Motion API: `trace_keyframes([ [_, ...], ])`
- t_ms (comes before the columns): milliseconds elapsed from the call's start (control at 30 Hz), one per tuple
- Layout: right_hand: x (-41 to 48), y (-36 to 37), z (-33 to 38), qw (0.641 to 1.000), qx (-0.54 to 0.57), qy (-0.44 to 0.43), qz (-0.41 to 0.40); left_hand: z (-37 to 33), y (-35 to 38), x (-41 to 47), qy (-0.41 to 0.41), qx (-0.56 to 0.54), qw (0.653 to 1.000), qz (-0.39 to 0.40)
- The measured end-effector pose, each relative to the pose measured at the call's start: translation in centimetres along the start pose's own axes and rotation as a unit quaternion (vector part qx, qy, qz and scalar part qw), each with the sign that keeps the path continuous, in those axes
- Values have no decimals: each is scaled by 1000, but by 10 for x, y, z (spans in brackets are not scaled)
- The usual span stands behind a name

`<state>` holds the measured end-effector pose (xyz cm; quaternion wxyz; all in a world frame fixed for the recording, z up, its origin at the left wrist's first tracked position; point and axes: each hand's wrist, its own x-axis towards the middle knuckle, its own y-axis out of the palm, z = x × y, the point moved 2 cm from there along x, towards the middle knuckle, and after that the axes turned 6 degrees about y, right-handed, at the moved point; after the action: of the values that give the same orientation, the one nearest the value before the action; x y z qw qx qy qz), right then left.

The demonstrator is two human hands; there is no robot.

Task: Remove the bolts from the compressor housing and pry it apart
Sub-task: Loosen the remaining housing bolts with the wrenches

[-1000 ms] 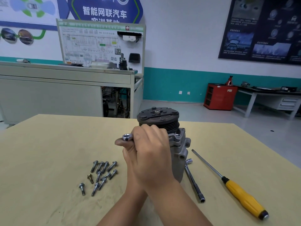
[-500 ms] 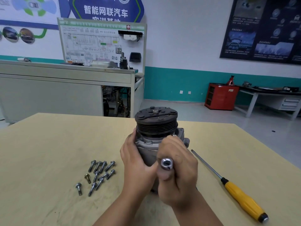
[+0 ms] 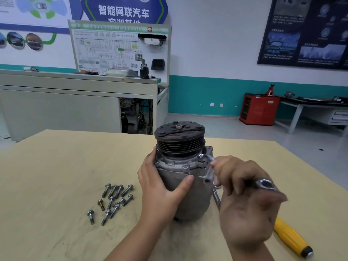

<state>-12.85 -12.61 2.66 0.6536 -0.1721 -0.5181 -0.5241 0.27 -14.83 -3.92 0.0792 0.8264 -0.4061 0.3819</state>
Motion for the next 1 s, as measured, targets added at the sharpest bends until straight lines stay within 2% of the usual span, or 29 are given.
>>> trace_keyframes([
  [167, 14, -20, -3, 995, 79, 45, -46, -2, 0, 0, -2, 3, 1000, 7],
  [267, 29, -36, -12, 980, 145, 105, -81, -3, 0, 0, -4, -2, 1000, 10],
  [467, 60, -53, -41, 914, 258, 257, -177, -2, -1, -1, -8, -8, 1000, 11],
  [767, 83, -56, -76, 839, 321, 409, -162, 0, 0, -1, -5, -2, 1000, 9],
  [900, 91, -55, -93, 818, 293, 477, -132, 0, 1, -3, -4, -1, 1000, 6],
  [1000, 95, -58, -108, 850, 146, 498, -88, 1, 2, -3, -5, -2, 1000, 3],
])
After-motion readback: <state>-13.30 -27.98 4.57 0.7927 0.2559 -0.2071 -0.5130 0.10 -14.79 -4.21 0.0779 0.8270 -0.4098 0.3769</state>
